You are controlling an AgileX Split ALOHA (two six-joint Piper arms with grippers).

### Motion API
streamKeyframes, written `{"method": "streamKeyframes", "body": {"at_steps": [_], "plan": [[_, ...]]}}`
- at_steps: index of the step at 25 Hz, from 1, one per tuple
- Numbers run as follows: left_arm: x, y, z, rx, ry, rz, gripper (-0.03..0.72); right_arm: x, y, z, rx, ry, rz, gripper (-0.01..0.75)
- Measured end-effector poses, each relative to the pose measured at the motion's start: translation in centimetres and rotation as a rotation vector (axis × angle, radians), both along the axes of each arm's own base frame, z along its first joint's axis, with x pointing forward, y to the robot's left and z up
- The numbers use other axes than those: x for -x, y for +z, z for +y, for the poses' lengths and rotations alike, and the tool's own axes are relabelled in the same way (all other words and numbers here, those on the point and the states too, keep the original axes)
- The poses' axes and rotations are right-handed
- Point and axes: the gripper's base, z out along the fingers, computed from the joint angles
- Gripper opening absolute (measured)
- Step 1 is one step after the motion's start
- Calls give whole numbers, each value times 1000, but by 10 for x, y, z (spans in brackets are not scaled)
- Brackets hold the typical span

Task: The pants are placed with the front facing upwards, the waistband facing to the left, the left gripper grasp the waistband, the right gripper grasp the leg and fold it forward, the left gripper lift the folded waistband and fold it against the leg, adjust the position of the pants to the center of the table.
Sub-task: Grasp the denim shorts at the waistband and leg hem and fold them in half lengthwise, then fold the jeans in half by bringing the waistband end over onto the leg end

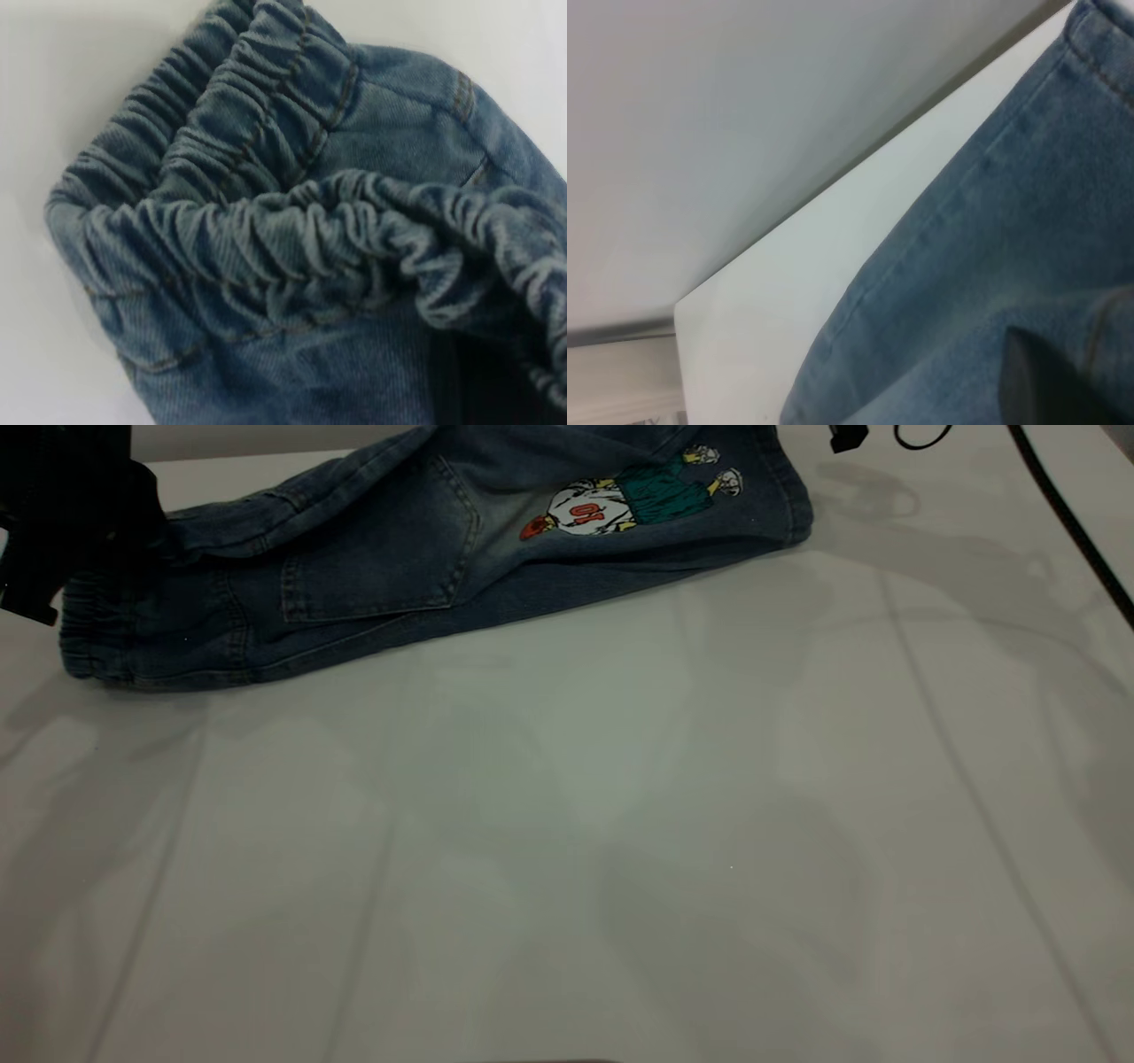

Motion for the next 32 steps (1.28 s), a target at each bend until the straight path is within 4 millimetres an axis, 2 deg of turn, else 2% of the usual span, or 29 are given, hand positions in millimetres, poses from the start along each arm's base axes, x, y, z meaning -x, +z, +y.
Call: {"method": "streamKeyframes", "body": {"at_steps": [5, 7, 9, 11, 13, 17, 20, 26, 29, 32], "plan": [[-3, 3, 0, -126, -134, -14, 116, 0, -3, 5, 11, 14, -12, 84], [-5, 4, 0, -175, -194, -20, 127, 0, -3, 5, 8, 20, -15, 135], [-6, 5, 0, -215, -233, -26, 155, 1, -3, 6, 3, 30, -16, 221], [-7, 7, 1, -252, -249, -36, 204, 2, -2, 8, -6, 48, -18, 317], [-8, 8, 2, -281, -263, -44, 284, 3, -1, 9, -12, 63, -21, 421], [-8, 8, 4, -267, -227, -54, 426, 5, 0, 12, -36, 100, -22, 552], [-7, 8, 5, -193, -142, -65, 457, 7, 1, 14, -53, 127, -22, 578], [-6, 7, 22, -79, 37, -95, 459, 11, 3, 18, -82, 189, -23, 581], [-6, 6, 28, -86, -20, -74, 459, 14, 3, 20, -82, 239, -21, 581], [-4, 1, 31, -104, -192, 1, 459, 19, 1, 21, -44, 305, -15, 582]]}}
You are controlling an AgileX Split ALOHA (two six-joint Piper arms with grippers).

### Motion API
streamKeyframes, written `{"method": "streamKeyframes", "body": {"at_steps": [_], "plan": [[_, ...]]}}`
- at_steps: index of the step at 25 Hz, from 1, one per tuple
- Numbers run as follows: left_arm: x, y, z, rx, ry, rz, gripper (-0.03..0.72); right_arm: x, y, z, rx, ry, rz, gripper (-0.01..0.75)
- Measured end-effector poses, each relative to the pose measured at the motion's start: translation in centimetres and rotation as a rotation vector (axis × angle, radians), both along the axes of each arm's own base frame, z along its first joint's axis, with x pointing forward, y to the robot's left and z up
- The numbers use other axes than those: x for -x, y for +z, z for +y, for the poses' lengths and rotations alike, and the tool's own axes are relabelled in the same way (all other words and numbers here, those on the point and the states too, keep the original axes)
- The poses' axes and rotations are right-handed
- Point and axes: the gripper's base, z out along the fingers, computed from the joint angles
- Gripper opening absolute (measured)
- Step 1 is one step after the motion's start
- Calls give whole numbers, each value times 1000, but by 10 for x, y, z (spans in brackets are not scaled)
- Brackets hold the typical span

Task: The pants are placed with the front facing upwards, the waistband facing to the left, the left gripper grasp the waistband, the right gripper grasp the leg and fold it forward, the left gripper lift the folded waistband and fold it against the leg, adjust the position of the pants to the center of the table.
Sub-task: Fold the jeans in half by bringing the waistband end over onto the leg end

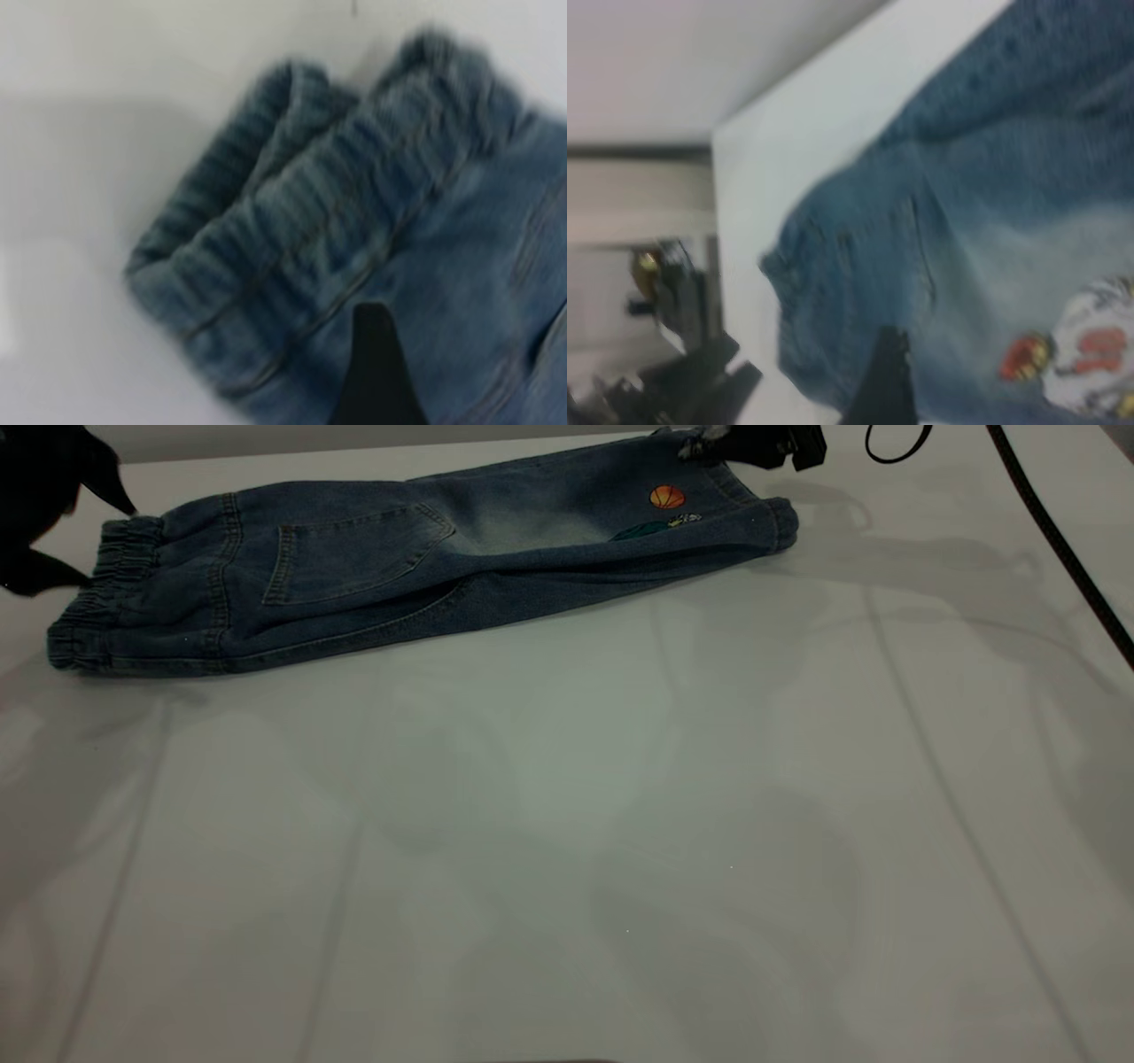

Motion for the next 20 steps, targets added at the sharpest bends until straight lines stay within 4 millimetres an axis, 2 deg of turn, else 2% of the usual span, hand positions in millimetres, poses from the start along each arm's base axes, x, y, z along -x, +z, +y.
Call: {"method": "streamKeyframes", "body": {"at_steps": [6, 8, 14, 20], "plan": [[19, -13, 16, -2, -362, 237, 459, 4, -3, 0, 42, 48, -1, 582], [24, -14, 22, -3, -426, 276, 459, 4, -3, 0, 41, 51, 0, 582], [25, -12, 33, 15, -440, 287, 489, 4, -3, 1, 39, 55, 0, 582], [8, 6, 50, -5, -405, 218, 537, 4, -3, 1, 41, 60, -5, 582]]}}
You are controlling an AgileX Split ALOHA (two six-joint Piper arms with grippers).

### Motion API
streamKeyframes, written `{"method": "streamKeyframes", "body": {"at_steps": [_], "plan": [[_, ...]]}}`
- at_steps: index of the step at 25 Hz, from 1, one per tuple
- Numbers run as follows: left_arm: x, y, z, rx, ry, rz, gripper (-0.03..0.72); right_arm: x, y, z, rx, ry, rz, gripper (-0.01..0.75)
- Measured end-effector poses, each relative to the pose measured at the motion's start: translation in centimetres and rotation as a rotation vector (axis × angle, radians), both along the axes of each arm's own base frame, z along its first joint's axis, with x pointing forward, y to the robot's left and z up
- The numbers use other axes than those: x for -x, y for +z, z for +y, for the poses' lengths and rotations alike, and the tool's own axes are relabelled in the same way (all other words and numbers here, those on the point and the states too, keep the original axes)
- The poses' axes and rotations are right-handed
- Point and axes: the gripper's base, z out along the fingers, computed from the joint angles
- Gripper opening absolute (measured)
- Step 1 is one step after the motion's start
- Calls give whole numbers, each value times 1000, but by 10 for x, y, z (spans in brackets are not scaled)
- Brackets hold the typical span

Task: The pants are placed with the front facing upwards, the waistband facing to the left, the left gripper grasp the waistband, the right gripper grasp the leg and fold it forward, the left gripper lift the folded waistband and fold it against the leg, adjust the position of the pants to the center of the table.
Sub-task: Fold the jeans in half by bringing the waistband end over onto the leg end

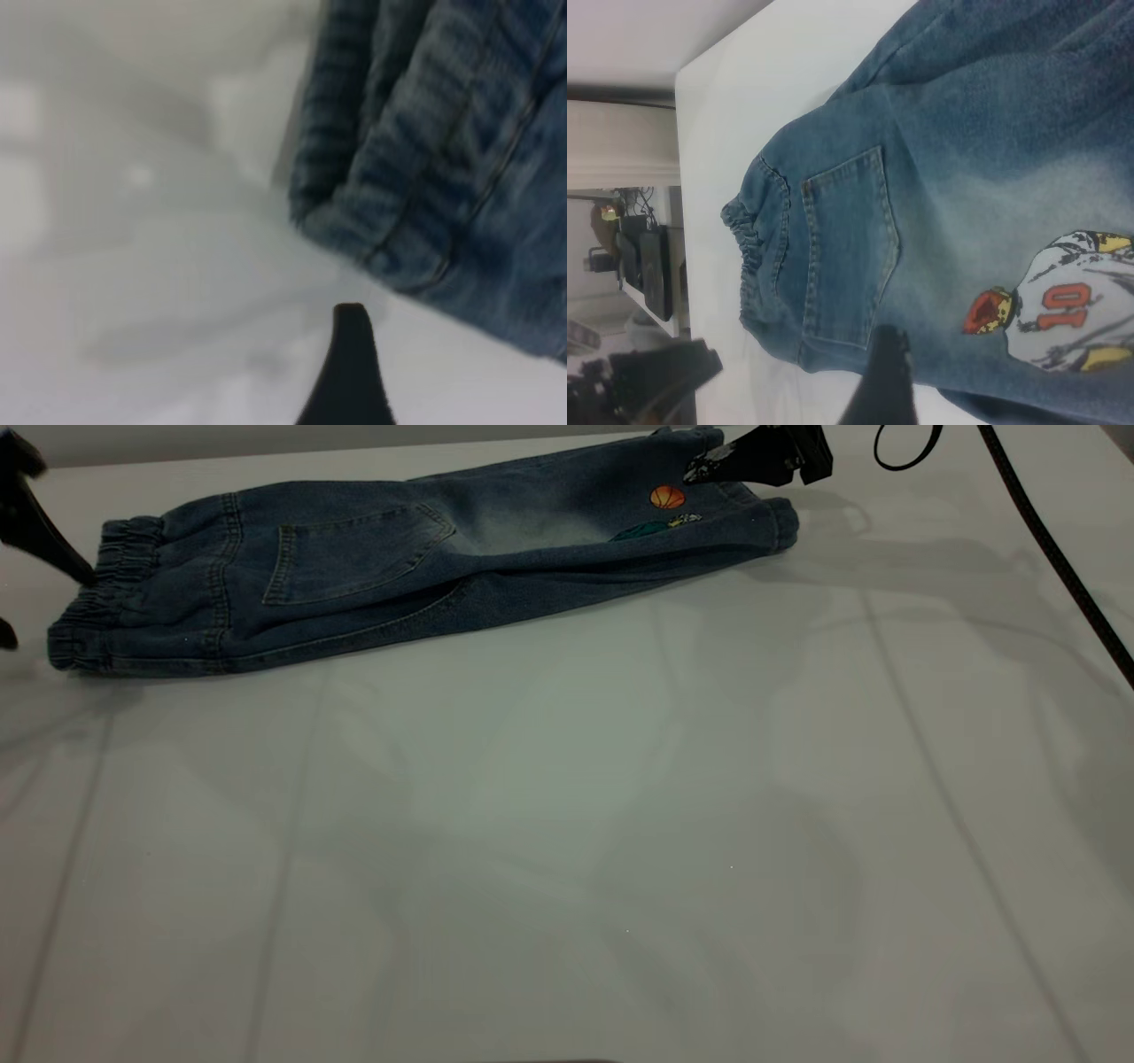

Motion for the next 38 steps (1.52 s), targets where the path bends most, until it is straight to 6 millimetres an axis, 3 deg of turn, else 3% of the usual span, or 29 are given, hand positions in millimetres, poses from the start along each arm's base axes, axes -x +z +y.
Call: {"method": "streamKeyframes", "body": {"at_steps": [4, 10, 22, 38], "plan": [[-3, -2, 0, 32, 15, 16, 539, 0, 0, 0, 0, 4, -3, 582], [-6, -26, 0, 72, 57, 80, 540, 2, 1, 1, -7, 22, -2, 582], [-11, -50, 5, 52, 105, 89, 538, 2, 1, 1, -8, 24, -2, 582], [-21, -49, 8, 65, 159, -1, 482, 2, 1, 2, -10, 36, -7, 582]]}}
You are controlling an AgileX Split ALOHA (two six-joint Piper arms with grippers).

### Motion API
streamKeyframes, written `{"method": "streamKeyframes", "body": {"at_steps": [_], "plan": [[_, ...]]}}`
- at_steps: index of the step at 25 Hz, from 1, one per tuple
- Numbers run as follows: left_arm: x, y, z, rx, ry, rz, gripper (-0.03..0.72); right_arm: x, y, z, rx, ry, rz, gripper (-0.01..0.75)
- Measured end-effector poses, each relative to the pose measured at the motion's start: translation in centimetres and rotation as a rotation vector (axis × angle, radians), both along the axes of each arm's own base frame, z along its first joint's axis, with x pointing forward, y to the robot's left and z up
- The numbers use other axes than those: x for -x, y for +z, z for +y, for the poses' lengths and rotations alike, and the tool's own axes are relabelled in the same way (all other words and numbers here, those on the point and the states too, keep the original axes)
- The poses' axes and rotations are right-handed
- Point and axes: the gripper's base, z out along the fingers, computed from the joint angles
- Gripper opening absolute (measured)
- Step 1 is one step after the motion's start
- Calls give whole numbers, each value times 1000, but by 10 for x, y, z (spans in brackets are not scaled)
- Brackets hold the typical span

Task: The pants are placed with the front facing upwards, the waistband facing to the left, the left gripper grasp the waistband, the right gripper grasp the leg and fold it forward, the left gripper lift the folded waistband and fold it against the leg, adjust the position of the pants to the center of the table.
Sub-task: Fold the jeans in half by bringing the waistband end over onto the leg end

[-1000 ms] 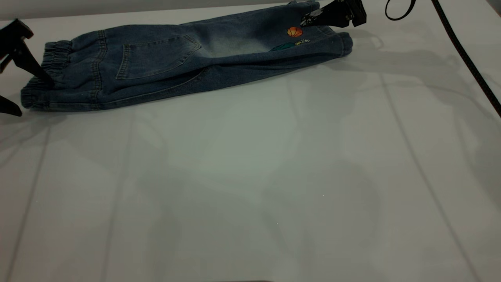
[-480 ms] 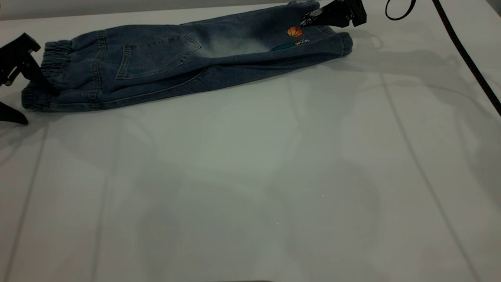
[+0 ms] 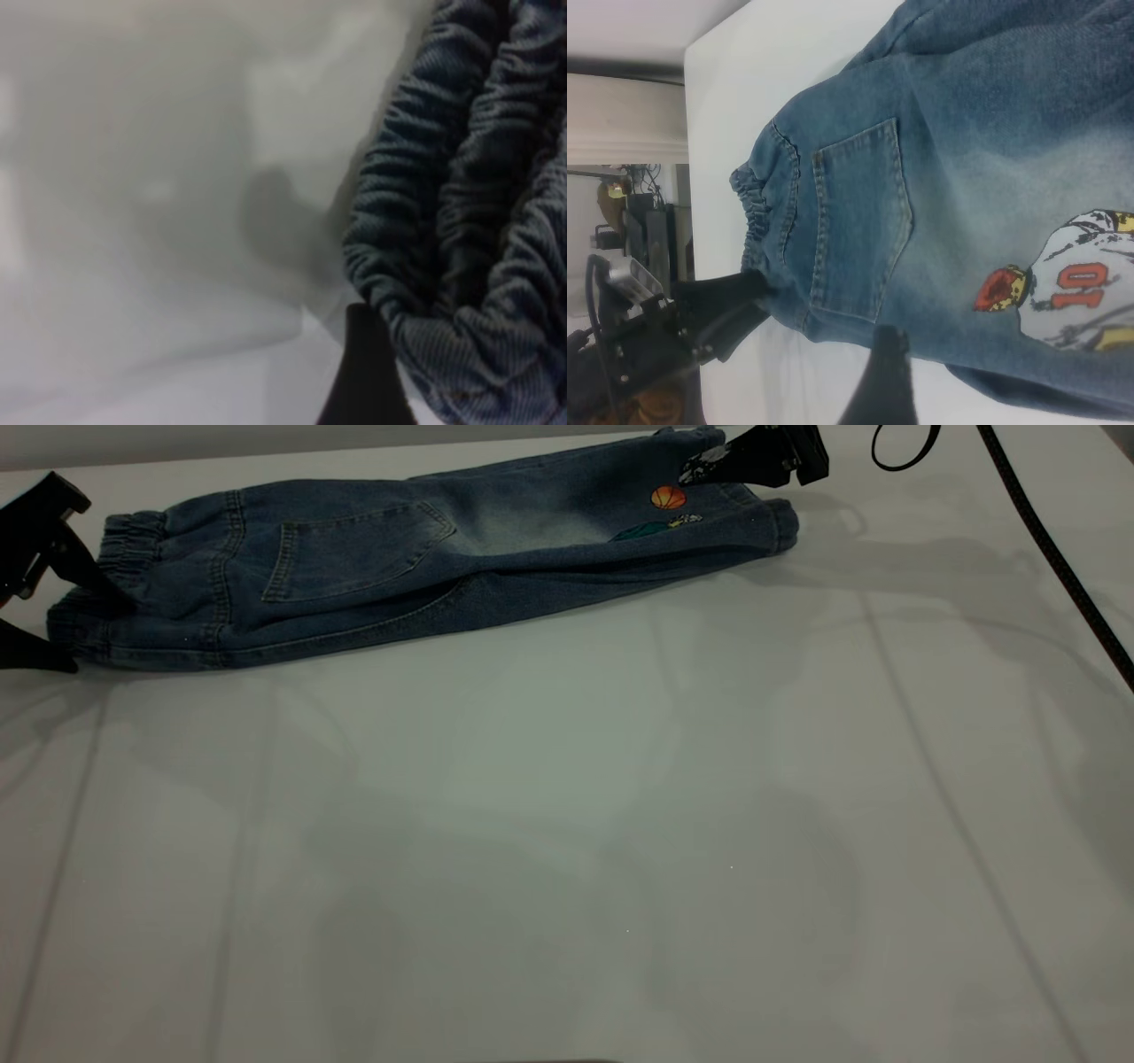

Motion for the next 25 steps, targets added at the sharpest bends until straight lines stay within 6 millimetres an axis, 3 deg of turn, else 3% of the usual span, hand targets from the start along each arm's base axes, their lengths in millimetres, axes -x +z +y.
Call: {"method": "streamKeyframes", "body": {"at_steps": [6, 8, 13, 15, 19, 25], "plan": [[1, -15, 0, 26, 37, 25, 437, 0, 0, 0, 0, 0, 0, 582], [0, -18, 0, 32, 43, 29, 369, 0, 0, 0, -1, 1, 0, 582], [-1, -19, -1, 49, 50, 27, 113, 1, 1, 2, -11, 17, 2, 582], [-2, -16, -2, 49, 31, 21, 94, 2, 1, 8, -19, 23, 3, 581], [-2, 2, -7, 67, -47, -7, 89, 9, 2, 38, -30, 67, 2, 567], [-4, 59, -24, 17, -181, -138, 89, 20, 2, 95, 23, 101, -34, 561]]}}
